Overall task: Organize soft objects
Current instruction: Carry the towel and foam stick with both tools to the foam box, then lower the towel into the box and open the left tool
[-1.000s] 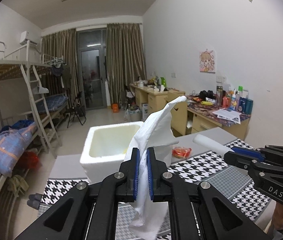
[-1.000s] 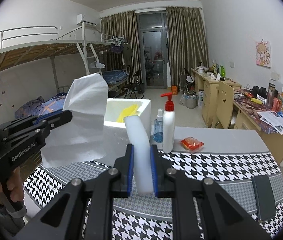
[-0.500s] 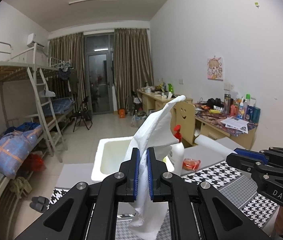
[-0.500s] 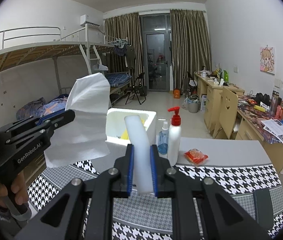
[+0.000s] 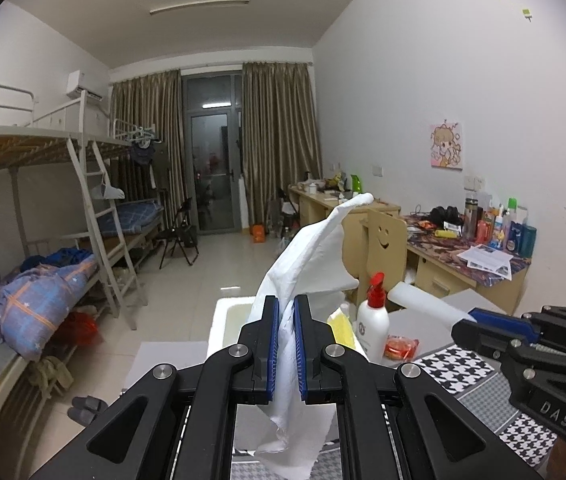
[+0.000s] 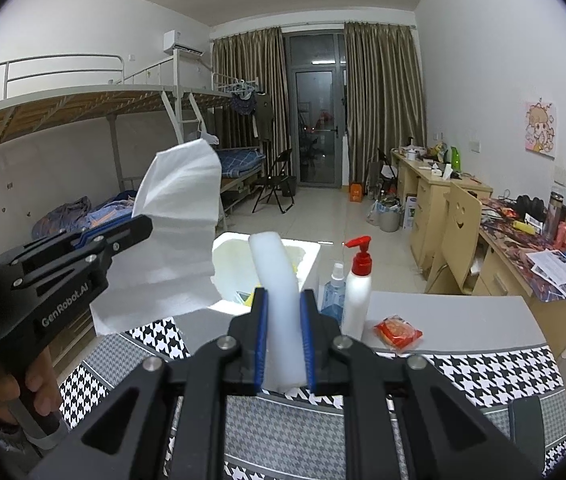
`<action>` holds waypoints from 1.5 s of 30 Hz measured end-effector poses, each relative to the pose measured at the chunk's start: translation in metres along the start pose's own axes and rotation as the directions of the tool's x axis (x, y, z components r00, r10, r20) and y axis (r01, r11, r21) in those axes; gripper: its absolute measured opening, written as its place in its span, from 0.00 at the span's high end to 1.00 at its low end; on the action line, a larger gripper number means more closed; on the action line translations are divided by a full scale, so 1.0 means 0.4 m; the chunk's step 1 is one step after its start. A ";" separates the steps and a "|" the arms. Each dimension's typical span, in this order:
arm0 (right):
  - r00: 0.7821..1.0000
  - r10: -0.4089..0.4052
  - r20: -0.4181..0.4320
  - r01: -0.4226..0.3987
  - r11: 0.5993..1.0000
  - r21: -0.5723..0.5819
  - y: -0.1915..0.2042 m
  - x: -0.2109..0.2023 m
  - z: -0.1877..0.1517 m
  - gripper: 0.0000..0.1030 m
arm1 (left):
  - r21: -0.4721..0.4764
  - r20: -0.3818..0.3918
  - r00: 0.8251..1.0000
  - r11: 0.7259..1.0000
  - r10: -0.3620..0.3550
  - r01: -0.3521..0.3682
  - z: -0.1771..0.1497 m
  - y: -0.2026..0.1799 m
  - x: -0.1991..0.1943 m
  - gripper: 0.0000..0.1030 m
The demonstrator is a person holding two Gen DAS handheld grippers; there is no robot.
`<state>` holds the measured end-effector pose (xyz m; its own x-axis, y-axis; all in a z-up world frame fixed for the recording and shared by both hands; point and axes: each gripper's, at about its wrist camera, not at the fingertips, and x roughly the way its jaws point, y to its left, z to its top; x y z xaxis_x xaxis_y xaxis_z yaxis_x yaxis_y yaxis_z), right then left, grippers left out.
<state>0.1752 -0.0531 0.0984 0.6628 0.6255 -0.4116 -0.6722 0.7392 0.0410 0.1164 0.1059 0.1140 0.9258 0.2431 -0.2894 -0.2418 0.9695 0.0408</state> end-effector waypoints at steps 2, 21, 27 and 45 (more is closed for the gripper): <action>1.000 -0.004 0.001 0.004 1.000 -0.007 0.004 0.007 0.008 0.81 | -0.001 0.006 1.000 1.000 0.005 -0.005 0.007 0.003 0.005 0.92; 0.999 -0.028 -0.041 0.028 1.000 0.001 -0.006 0.103 0.051 0.81 | -0.028 -0.034 0.999 0.999 0.025 -0.025 0.018 0.032 0.130 0.92; 0.998 -0.030 -0.049 0.030 1.000 -0.003 -0.005 0.121 0.053 0.81 | -0.031 -0.045 0.999 0.999 0.026 -0.028 0.017 0.041 0.154 0.92; 0.996 -0.030 -0.082 0.030 1.000 -0.005 -0.008 0.191 0.062 0.82 | -0.036 -0.176 0.984 0.999 0.034 -0.041 -0.022 0.071 0.299 0.33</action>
<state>0.2363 -0.0014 0.0894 0.6535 0.5803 -0.4860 -0.6539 0.7562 0.0238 0.2177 0.1621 0.0722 0.8514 0.2667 -0.4517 -0.2900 0.9569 0.0185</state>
